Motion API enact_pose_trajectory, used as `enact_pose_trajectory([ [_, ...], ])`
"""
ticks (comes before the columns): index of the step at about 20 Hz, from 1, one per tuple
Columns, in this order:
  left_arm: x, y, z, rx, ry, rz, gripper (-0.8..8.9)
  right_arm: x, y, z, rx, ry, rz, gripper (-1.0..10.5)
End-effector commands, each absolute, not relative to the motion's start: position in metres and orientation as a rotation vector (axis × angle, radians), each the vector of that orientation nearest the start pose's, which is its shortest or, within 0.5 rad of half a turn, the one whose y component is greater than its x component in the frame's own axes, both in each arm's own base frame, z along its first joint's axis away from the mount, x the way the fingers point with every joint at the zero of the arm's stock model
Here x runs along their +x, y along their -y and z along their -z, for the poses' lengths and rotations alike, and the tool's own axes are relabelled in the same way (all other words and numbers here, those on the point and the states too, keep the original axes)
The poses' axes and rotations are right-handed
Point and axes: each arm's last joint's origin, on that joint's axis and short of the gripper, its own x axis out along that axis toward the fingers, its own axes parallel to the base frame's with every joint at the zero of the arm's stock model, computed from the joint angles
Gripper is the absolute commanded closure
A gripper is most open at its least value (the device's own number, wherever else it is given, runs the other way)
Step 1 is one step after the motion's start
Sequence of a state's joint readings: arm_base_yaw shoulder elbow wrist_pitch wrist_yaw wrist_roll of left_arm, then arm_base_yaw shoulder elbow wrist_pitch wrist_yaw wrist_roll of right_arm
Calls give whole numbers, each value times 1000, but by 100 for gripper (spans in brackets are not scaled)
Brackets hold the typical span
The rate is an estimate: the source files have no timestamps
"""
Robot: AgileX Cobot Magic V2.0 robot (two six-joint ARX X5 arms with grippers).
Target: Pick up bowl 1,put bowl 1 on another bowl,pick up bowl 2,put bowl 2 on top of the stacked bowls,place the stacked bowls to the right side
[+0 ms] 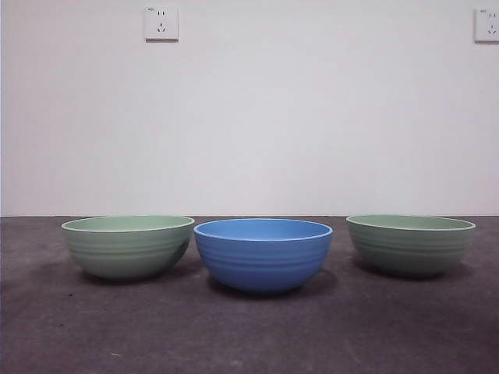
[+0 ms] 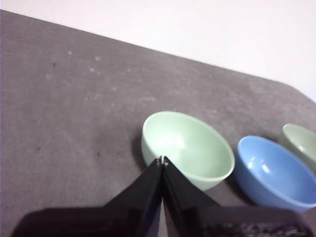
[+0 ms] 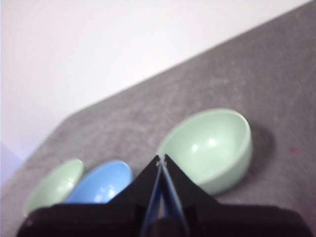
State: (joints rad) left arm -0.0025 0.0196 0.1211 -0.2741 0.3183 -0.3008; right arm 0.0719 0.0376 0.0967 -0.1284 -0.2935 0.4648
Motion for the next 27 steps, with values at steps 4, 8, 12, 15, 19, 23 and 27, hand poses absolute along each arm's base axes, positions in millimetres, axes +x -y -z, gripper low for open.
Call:
enact_pose_trajectory([
  [4, 83, 11, -211, -342, -250, 347, 820, 88, -16, -215, 471, -226, -356, 959],
  [8, 83, 13, -232, -324, -318, 435, 820, 86, -17, -240, 365, -336, -415, 959],
  [12, 85, 16, -253, -275, -414, 529, 820, 85, -19, -266, 266, -462, -463, 958],
  [15, 87, 17, -267, -229, -485, 606, 820, 85, -20, -283, 199, -564, -511, 958],
  [19, 88, 18, -280, -190, -574, 659, 820, 85, -20, -299, 117, -696, -536, 958],
  [23, 85, 18, -288, -154, -659, 688, 820, 84, -20, -309, 68, -819, -561, 958],
  [27, 81, 18, -292, -130, -730, 707, 821, 83, -20, -311, 40, -928, -588, 958],
])
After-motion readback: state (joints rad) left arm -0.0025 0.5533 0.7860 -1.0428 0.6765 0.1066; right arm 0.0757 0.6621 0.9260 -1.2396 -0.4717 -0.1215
